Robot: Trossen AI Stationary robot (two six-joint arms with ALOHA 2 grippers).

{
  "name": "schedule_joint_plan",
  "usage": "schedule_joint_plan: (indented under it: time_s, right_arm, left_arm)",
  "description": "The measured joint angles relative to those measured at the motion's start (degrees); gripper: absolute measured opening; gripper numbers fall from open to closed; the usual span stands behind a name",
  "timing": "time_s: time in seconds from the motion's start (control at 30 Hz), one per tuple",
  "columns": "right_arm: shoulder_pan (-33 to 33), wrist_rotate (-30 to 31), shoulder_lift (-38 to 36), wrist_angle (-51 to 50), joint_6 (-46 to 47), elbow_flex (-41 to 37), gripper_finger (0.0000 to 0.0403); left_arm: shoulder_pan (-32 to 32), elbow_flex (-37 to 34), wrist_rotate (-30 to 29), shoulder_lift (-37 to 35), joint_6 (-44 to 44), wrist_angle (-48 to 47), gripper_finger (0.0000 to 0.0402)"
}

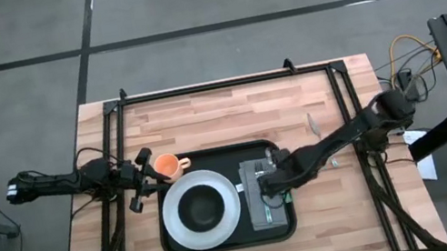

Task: Set up tray
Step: Put the blue spoon to the left of the blue fork on top of the gray table napkin on the black tray

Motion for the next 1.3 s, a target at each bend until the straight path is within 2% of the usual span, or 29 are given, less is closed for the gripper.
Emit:
schedule_joint_plan:
  time_s: [0.43,0.67,0.9,1.3]
  right_arm:
    - [2.64,1.45,15.29,-0.31,6.12,17.64,0.0041]
    - [2.66,1.54,20.61,-1.02,8.67,23.85,0.0041]
    - [2.66,2.15,22.75,-1.22,10.61,26.61,0.0041]
    - [2.66,1.24,22.85,-3.25,11.69,26.62,0.0044]
  left_arm:
    - [-0.01,0.01,0.00,0.03,0.01,-0.02,0.0075]
    - [-0.02,0.02,-0.02,0.60,0.02,0.00,0.0075]
    - [-0.02,0.02,0.00,0.65,0.02,0.02,0.0075]
    - [0.00,0.02,0.00,0.66,0.00,0.02,0.0075]
